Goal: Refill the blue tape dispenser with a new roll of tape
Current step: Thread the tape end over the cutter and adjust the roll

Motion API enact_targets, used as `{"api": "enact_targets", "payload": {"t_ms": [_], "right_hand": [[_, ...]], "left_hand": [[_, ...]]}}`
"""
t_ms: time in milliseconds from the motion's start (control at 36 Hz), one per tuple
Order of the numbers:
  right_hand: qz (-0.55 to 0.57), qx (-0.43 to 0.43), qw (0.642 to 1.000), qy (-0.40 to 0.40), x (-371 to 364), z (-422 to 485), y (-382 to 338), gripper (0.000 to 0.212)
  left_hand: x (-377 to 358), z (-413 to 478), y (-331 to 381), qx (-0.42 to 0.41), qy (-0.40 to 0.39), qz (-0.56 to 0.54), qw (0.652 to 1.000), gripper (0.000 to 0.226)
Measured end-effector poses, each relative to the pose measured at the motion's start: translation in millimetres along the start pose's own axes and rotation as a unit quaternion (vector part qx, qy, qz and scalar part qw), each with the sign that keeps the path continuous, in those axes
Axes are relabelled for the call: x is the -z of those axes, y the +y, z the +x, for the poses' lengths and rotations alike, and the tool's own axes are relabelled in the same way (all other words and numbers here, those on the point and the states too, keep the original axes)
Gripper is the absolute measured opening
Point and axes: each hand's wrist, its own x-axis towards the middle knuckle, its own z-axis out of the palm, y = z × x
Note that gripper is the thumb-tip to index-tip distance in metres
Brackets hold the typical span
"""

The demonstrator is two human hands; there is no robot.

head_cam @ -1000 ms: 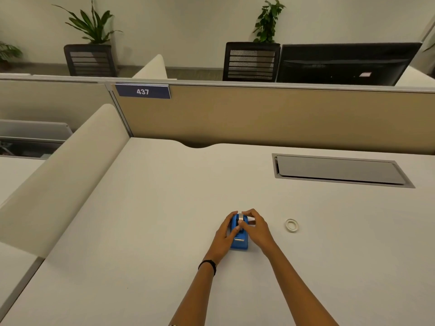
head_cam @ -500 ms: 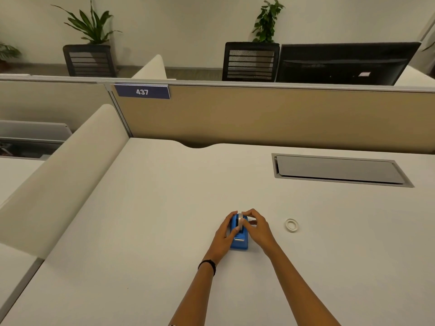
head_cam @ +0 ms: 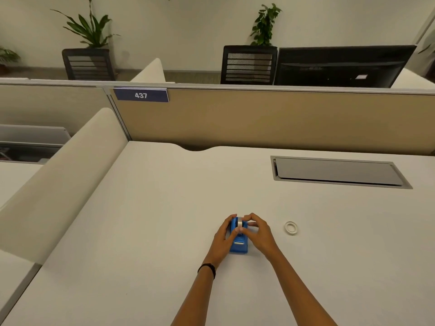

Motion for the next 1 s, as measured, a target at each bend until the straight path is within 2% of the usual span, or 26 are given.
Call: {"api": "enact_targets", "payload": {"t_ms": [111,222,333,1000], "right_hand": [[-0.002,-0.006,1.0,0.028,-1.8,1.6,-0.9,0.019],[-0.013,-0.014,0.999,0.034,-3.5,3.5,-0.6,0.022],[-0.025,-0.006,0.999,0.024,-3.3,5.3,-1.5,0.016],[-0.055,0.01,0.998,-0.002,-1.3,7.1,-0.3,0.015]], "left_hand": [[-0.4,0.0,0.5,-0.002,0.001,-0.006,1.0,0.041],[-0.9,1.5,-1.8,-0.007,0.001,-0.011,1.0,0.04],[-1.0,1.7,-3.2,-0.008,0.004,-0.012,1.0,0.04],[1.5,4.3,-8.0,-0.012,-0.011,0.012,1.0,0.043]]}}
